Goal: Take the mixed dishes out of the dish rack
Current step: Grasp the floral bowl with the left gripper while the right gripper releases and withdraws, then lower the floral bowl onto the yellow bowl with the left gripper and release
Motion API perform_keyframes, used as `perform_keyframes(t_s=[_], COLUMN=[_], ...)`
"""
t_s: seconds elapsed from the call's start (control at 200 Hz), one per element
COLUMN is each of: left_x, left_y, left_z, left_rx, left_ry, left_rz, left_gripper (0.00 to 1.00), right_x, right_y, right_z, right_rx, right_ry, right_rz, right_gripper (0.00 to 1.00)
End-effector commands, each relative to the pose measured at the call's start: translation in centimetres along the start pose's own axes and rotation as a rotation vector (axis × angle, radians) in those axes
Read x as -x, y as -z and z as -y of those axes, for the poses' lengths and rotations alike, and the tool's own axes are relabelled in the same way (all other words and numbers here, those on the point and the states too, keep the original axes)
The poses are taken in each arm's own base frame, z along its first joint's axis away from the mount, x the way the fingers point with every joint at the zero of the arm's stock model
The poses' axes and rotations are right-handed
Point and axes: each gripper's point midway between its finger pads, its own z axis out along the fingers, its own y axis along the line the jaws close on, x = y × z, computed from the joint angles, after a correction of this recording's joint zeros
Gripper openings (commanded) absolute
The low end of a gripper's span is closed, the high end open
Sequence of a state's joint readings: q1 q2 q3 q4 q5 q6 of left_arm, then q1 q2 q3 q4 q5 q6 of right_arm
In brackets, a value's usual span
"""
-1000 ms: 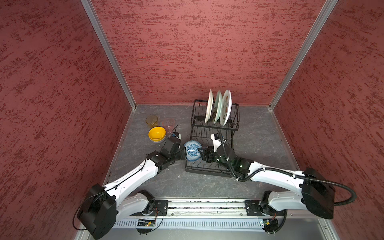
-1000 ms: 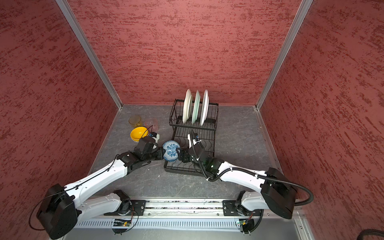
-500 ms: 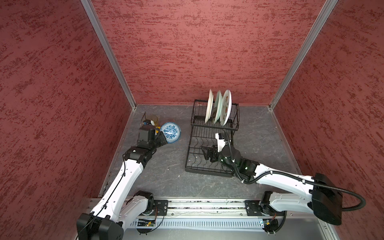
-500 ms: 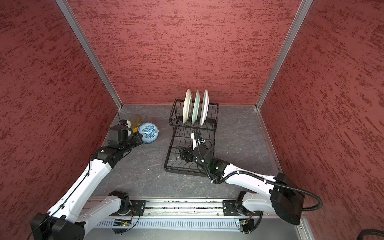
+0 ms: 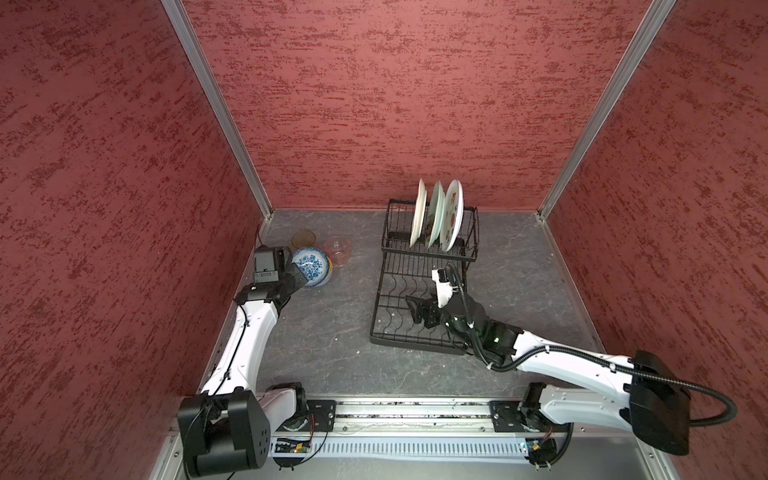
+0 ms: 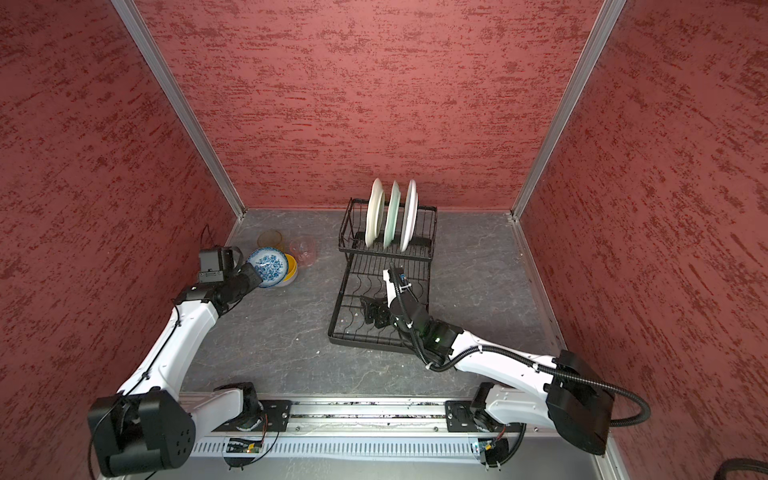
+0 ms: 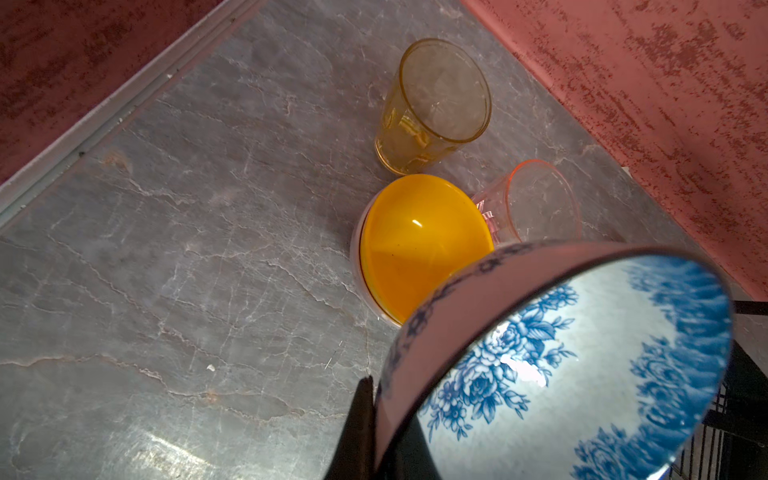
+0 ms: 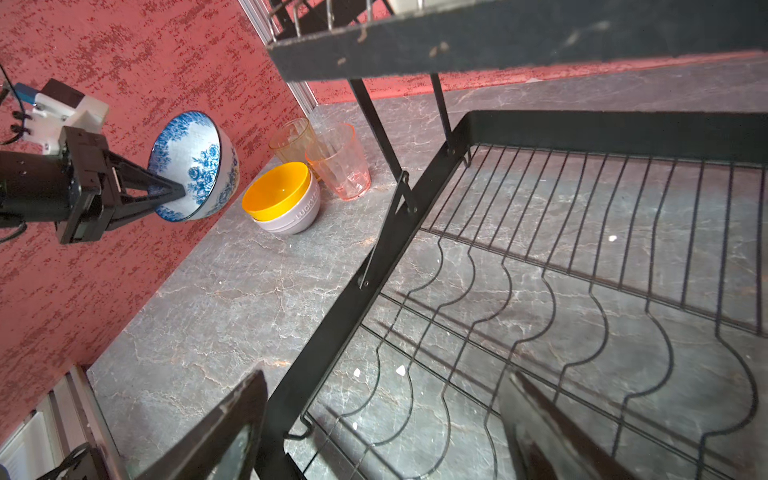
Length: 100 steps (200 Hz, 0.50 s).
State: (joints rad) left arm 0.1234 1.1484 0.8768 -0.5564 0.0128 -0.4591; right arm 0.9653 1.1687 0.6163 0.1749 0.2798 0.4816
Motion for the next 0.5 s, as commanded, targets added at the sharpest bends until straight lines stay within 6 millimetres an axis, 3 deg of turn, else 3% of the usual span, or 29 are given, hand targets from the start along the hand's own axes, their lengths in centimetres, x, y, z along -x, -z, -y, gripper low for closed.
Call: perform_keyframes(t_s=[0.0, 0.496], left_x=[3.3, 4.0], left_y=[0.5, -4.7], left_z=[2.7, 2.6], left_rx=[-0.094, -0.01], left_ry=[0.014, 0.011], left_rz=[0.081, -0.007], left_gripper=[0.0, 0.0], right_x=[0.2, -0.8], right_y=[0.5, 1.9], right_z=[0.6, 2.7], right_rx=[-0.013, -0.074], right_ry=[0.004, -0.018], right_rz=[0.037, 0.043], right_gripper=[0.88, 0.89])
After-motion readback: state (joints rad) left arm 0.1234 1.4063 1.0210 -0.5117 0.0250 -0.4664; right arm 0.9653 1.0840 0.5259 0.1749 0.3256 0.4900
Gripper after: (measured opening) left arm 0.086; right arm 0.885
